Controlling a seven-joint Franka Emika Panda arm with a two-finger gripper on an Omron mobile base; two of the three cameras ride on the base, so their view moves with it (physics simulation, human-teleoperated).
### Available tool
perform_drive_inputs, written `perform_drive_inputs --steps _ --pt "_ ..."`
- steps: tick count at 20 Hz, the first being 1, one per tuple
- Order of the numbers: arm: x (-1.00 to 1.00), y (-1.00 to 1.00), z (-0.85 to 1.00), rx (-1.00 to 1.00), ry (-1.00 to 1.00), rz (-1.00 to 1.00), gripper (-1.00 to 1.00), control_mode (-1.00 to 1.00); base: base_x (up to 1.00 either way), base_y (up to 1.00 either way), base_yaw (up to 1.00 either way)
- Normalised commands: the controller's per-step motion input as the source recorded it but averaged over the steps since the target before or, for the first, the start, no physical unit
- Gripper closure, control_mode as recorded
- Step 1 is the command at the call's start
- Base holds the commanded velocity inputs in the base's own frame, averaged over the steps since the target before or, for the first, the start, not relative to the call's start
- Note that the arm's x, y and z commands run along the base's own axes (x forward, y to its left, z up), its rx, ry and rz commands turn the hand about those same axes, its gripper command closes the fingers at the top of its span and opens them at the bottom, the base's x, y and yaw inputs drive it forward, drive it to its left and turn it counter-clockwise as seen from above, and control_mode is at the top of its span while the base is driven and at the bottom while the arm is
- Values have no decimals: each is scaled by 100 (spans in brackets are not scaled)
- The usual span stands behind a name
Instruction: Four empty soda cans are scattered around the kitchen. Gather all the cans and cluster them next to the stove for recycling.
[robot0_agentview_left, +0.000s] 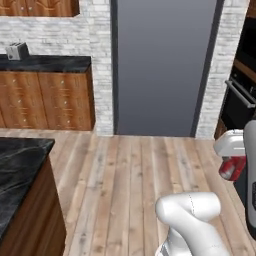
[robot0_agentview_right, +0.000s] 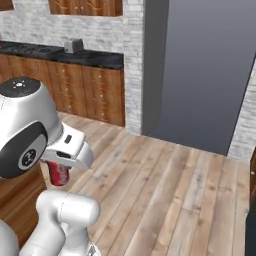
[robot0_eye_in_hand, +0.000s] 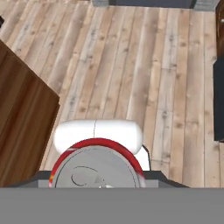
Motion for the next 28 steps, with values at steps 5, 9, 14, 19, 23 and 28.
perform_drive_inputs --steps 5,9,14,19,23,28 --pt "0 0 0 0 0 0 100 100 51 0 -3" --pt "0 0 0 0 0 0 100 100 59 0 -24" --pt "0 0 0 0 0 0 100 100 91 0 -32" --pt "0 0 0 0 0 0 100 100 99 2 -24" --pt "0 0 0 0 0 0 100 100 80 28 -10" --pt "0 0 0 0 0 0 100 100 87 52 -4"
